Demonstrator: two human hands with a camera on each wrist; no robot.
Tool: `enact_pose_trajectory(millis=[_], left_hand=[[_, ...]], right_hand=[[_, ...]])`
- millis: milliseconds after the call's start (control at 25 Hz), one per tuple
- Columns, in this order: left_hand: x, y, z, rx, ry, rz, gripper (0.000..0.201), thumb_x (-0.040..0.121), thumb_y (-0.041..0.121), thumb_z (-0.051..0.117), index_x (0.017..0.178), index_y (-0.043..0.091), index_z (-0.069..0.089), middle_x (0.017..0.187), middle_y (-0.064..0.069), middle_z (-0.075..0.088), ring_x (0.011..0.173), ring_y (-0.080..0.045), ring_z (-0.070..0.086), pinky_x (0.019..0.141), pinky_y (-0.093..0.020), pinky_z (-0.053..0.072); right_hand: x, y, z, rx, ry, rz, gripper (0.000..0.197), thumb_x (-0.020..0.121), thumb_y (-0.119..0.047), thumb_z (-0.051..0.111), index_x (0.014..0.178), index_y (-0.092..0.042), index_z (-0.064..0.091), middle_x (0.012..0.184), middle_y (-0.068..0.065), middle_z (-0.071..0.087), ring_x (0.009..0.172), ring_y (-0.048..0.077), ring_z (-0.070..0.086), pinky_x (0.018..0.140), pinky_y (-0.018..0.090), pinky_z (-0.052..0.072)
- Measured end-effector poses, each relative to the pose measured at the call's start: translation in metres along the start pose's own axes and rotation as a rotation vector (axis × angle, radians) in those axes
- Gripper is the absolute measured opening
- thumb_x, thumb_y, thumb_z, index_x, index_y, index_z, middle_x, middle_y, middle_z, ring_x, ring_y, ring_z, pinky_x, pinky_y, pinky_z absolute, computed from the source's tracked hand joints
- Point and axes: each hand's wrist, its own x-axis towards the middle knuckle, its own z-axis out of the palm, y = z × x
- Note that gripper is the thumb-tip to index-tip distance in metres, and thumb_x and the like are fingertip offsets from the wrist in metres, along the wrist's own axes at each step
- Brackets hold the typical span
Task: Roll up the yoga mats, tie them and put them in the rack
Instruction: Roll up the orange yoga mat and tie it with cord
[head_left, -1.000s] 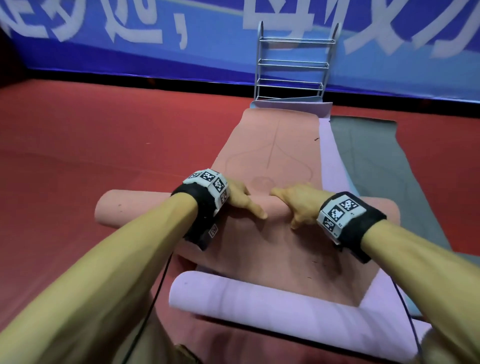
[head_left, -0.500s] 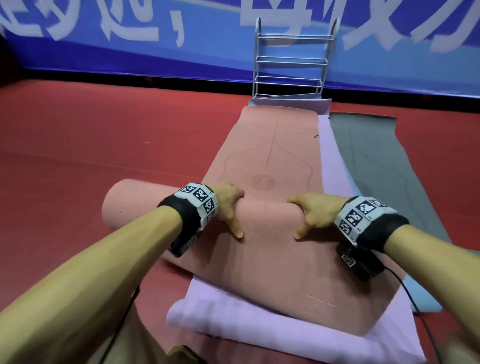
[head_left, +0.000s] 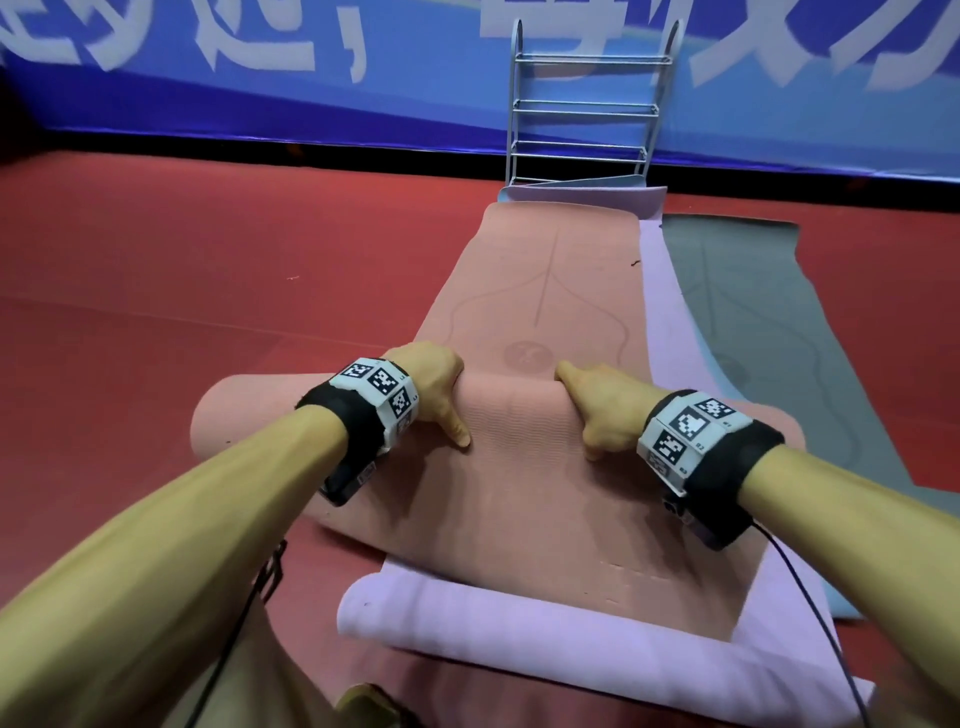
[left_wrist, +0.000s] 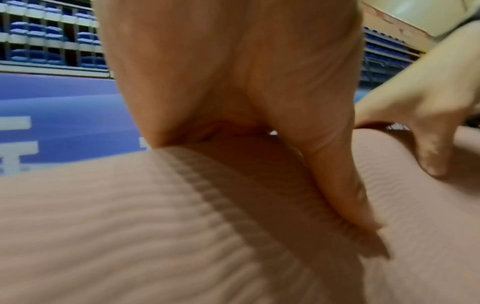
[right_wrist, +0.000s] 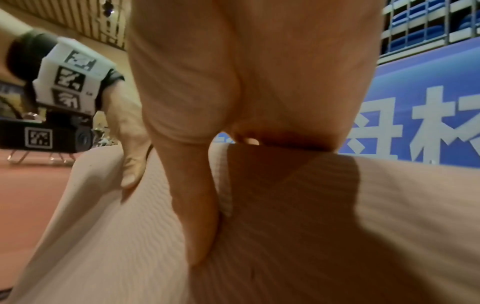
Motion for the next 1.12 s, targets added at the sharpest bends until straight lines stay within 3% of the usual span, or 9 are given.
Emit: enact_pose_trajectory(millis=[120, 280, 360, 480, 680, 800, 960, 1040, 1120], left_hand=[[0.0, 0.006, 0.0, 0.112, 0.068, 0.028, 0.08, 0.046, 0.066, 0.087, 0.099, 0.018, 0.052, 0.079, 0.004, 0.052, 0.077, -0.025, 0.053, 0.065, -0.033, 0.044], [0.002, 0.006, 0.002, 0.16, 0.075, 0.051, 0.077, 0.044, 0.065, 0.087, 0.092, 0.022, 0.044, 0.084, 0.0, 0.062, 0.082, -0.027, 0.06, 0.069, -0.033, 0.042], [0.003, 0.007, 0.003, 0.163, 0.076, 0.053, 0.078, 0.044, 0.064, 0.088, 0.093, 0.02, 0.046, 0.09, -0.002, 0.067, 0.086, -0.028, 0.062, 0.072, -0.033, 0.038], [0.004, 0.01, 0.004, 0.049, 0.054, -0.01, 0.071, 0.045, 0.056, 0.092, 0.095, 0.016, 0.06, 0.086, -0.002, 0.067, 0.081, -0.026, 0.064, 0.07, -0.036, 0.053], [0.009, 0.011, 0.016, -0.136, -0.047, -0.006, 0.054, 0.051, 0.036, 0.095, 0.091, 0.009, 0.071, 0.083, -0.006, 0.072, 0.078, -0.026, 0.068, 0.071, -0.038, 0.058], [0.013, 0.006, 0.018, -0.249, -0.084, -0.006, 0.045, 0.053, 0.025, 0.095, 0.086, 0.004, 0.073, 0.081, -0.008, 0.074, 0.076, -0.025, 0.07, 0.07, -0.037, 0.058], [0.008, -0.003, 0.022, -0.363, -0.182, 0.039, 0.034, 0.057, 0.016, 0.094, 0.084, 0.01, 0.074, 0.077, -0.002, 0.075, 0.074, -0.024, 0.07, 0.064, -0.028, 0.056], [0.004, -0.005, 0.025, -0.354, -0.203, 0.061, 0.043, 0.06, 0.019, 0.092, 0.093, 0.016, 0.064, 0.079, 0.004, 0.068, 0.075, -0.018, 0.064, 0.059, -0.023, 0.048], [0.005, -0.006, 0.029, -0.294, -0.119, 0.097, 0.055, 0.061, 0.026, 0.092, 0.098, 0.02, 0.052, 0.081, 0.006, 0.059, 0.076, -0.016, 0.057, 0.058, -0.025, 0.042]], right_hand=[[0.002, 0.005, -0.005, 0.053, -0.054, 0.07, 0.077, 0.061, -0.008, 0.087, 0.123, -0.018, 0.041, 0.097, 0.003, 0.053, 0.089, 0.028, 0.058, 0.077, 0.039, 0.057], [0.004, 0.007, -0.007, 0.074, -0.092, 0.09, 0.061, 0.06, -0.011, 0.088, 0.111, -0.015, 0.057, 0.099, 0.003, 0.063, 0.092, 0.026, 0.061, 0.078, 0.034, 0.056], [0.008, 0.008, -0.005, 0.124, -0.115, 0.112, 0.051, 0.054, -0.01, 0.087, 0.1, -0.013, 0.065, 0.093, 0.006, 0.069, 0.086, 0.026, 0.065, 0.073, 0.035, 0.059], [0.012, 0.011, -0.003, 0.226, -0.178, 0.126, 0.042, 0.049, -0.007, 0.084, 0.088, -0.011, 0.071, 0.082, 0.009, 0.073, 0.079, 0.027, 0.069, 0.066, 0.036, 0.059], [0.004, 0.014, 0.005, 0.221, -0.171, 0.047, 0.08, 0.056, -0.018, 0.092, 0.125, -0.024, 0.05, 0.106, 0.0, 0.066, 0.094, 0.022, 0.062, 0.083, 0.034, 0.054], [0.0, 0.005, 0.012, 0.167, -0.121, 0.018, 0.085, 0.058, -0.041, 0.094, 0.126, -0.017, 0.048, 0.109, 0.001, 0.059, 0.101, 0.024, 0.057, 0.084, 0.03, 0.046], [0.01, 0.0, 0.024, 0.272, -0.139, 0.054, 0.056, 0.057, -0.034, 0.095, 0.099, -0.01, 0.067, 0.092, 0.002, 0.071, 0.087, 0.024, 0.068, 0.08, 0.036, 0.057], [0.017, 0.003, 0.027, 0.314, -0.209, 0.056, 0.04, 0.06, -0.026, 0.093, 0.089, -0.01, 0.07, 0.087, 0.005, 0.073, 0.082, 0.023, 0.069, 0.079, 0.034, 0.058], [0.024, 0.009, 0.028, 0.343, -0.28, 0.058, 0.032, 0.061, -0.022, 0.09, 0.083, -0.011, 0.071, 0.087, 0.006, 0.075, 0.082, 0.023, 0.068, 0.082, 0.035, 0.056]])
